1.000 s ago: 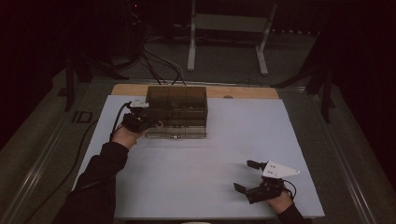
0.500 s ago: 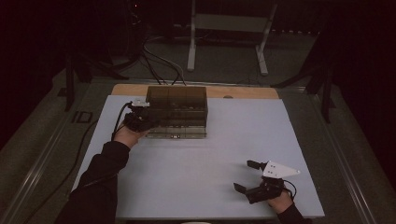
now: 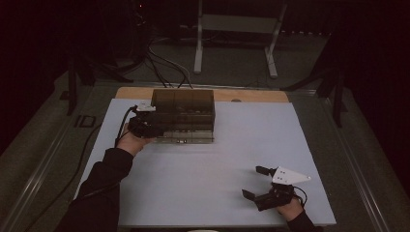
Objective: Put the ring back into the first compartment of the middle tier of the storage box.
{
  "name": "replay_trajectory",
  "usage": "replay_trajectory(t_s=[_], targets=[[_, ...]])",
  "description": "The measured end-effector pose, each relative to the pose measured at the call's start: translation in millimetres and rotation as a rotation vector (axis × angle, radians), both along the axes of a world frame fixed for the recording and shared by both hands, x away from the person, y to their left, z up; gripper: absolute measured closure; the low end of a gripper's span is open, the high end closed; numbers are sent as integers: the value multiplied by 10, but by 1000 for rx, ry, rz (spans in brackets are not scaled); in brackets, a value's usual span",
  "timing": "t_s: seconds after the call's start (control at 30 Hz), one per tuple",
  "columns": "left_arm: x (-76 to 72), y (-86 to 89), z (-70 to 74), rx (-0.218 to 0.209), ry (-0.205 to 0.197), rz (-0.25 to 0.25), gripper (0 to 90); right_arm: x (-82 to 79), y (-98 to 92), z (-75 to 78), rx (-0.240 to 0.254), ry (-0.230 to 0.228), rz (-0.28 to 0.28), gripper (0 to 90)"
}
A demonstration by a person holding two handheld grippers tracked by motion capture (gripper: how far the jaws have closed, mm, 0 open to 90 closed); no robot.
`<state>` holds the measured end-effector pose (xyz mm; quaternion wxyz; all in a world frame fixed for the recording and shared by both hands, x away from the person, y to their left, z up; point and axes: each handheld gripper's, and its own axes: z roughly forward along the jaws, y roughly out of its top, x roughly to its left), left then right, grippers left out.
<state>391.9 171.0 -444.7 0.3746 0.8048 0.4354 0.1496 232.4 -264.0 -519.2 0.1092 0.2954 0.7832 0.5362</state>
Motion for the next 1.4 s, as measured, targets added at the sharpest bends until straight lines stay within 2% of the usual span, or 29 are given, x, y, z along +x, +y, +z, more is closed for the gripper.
replay_trajectory(t_s=[0.13, 0.17, 0.3, 0.5, 0.7, 0.9, 1.1, 1.3, 1.4], targets=[[-50, -20, 59, -18, 2, -29, 244, 2, 2, -1, 1, 3, 1, 0], [-57, -19, 69, -31, 7, -52, 175, 3, 2, -1, 0, 3, 1, 0], [-75, -23, 95, -38, 3, -54, 156, 2, 4, -1, -1, 3, 2, 0], [-95, -41, 118, -71, 1, -88, 24, 5, 3, 1, 2, 1, 1, 0], [-97, -27, 107, -108, 16, -122, 8, 7, 4, -1, 2, 3, 2, 0], [-119, 2, 152, -115, 0, -180, 8, 9, 4, -2, 5, 3, 2, 0], [-160, 20, 211, -118, -23, -198, 8, 6, -6, -2, 6, 4, 0, 0], [-240, 6, 242, -140, -41, -228, 8, 4, 2, 1, 0, 3, 2, 0], [-291, 4, 237, -135, -53, -245, 8, 4, 1, 6, 5, 2, -1, 0]])
